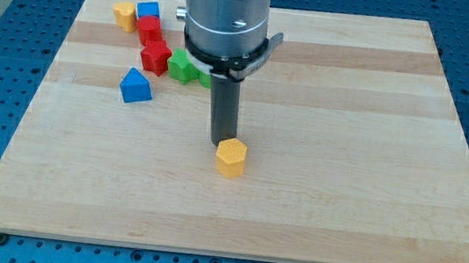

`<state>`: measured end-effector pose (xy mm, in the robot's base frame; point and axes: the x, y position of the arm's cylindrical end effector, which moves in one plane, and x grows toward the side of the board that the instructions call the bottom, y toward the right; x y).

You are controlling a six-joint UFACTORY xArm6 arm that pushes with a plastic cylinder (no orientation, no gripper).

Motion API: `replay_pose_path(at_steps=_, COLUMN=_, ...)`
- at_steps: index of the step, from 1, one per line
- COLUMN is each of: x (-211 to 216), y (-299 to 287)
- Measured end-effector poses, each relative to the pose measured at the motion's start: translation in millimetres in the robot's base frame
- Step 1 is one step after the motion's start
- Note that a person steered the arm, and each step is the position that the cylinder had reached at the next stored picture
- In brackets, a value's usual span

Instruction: Push the yellow hexagon towards the bottom right

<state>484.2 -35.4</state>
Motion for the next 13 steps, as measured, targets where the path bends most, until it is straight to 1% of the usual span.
replay_pose_path(at_steps=1, x=15.8, y=-25.9)
replay_pose_path(at_steps=2, x=43.2, y=-8.6)
replay_pose_path(at_steps=3, x=40.5, y=24.6)
replay_pose_path(at_steps=4, x=0.6, y=-23.9)
replay_pose_path(at_steps=5, x=-8.3, y=-0.4)
replay_pose_path(at_steps=6, x=43.9, y=8.5)
replay_pose_path(at_steps=7, x=76.7, y=38.5)
replay_pose_path(at_steps=8, x=60.1, y=-4.3)
replay_pose_path(at_steps=9, x=4.7, y=-29.1)
replay_pose_path(at_steps=10, x=-10.3, y=-1.3)
replay_pose_path(at_steps=12, x=32.4, y=63.7)
replay_pose_path(at_steps=13, x=48.2, y=74.6)
